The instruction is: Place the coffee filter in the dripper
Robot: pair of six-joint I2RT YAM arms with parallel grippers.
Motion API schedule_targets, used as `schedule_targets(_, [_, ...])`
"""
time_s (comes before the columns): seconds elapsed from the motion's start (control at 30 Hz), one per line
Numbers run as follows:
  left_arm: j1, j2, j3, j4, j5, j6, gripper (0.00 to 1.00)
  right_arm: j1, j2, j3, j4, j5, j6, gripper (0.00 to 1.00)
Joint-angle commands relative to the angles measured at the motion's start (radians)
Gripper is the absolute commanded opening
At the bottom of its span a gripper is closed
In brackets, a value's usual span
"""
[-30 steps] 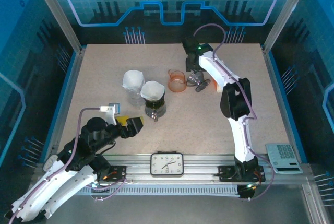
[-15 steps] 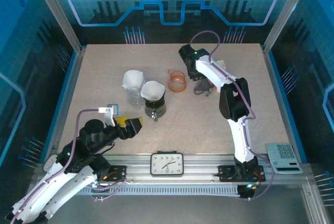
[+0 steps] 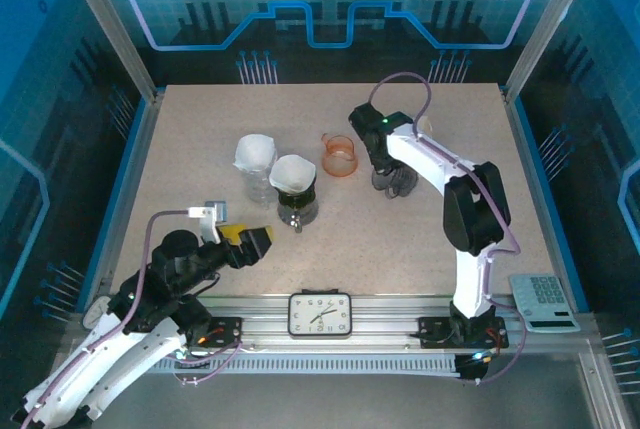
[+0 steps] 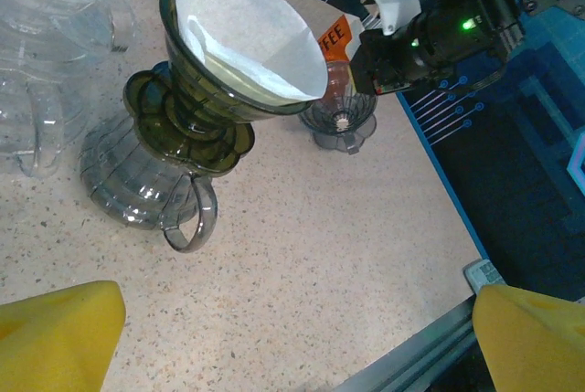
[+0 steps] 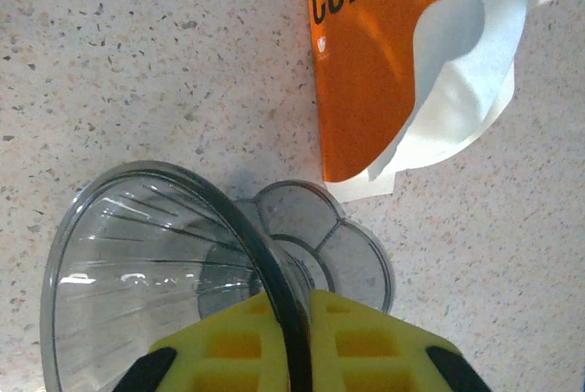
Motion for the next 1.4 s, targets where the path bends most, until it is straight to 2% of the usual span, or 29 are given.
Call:
schedule_targets(0.0, [0.008,-0.01,-0.015,0.002,0.012,0.004,0.99,0.006,-0.05,-0.034,0.048,-0.001,-0.012,0.04])
schedule_targets(0.07, [0.008,-0.011,-0.016,0.0,0.009,0.0,0.99,0.005,-0.077,-0.052,0.078,-0.023,-0.025,0.0])
schedule_targets(0.13, [0.008,-0.01,-0.018,-0.005,0.004,-0.003,0.99,-0.002,-0.104,-0.071,0.121,-0.052,-0.036,0.0])
schedule_targets(0.3, [0.008,-0.009,-0.016,-0.009,-0.005,-0.017,0.99,-0.07,-0.143,-0.096,0.269,-0.252,-0.046,0.0])
schedule_targets(0.4, [0.008,-0.009,-0.009,-0.018,-0.012,-0.029,0.99,-0.121,-0.126,-0.087,0.336,-0.355,-0.038,0.0])
schedule_targets(0.7, [0.008,-0.009,0.038,-0.075,-0.035,-0.037,0.99,-0.26,-0.028,-0.08,0.408,-0.562,-0.02,0.0])
schedule_targets(0.8, [0.008,-0.009,0.038,-0.076,-0.038,-0.051,0.99,-0.27,-0.025,-0.094,0.412,-0.567,-0.016,0.07])
schedule_targets(1.0, [0.008,-0.008,0.044,-0.072,-0.049,-0.059,0.99,-0.28,-0.024,-0.101,0.359,-0.519,0.014,0.27])
schedule_targets(1.1, [0.008,-0.007,0.061,-0.093,-0.07,-0.054,0.99,-0.281,-0.042,-0.11,0.335,-0.499,0.031,0.31])
schedule_targets(1.23, [0.008,-0.007,0.071,-0.102,-0.074,-0.052,0.99,-0.277,-0.104,-0.149,0.337,-0.475,0.052,0.38])
schedule_targets(1.37, [0.009,-0.008,0.074,-0.102,-0.068,-0.051,0.99,-0.249,-0.207,-0.189,0.375,-0.489,0.054,0.5])
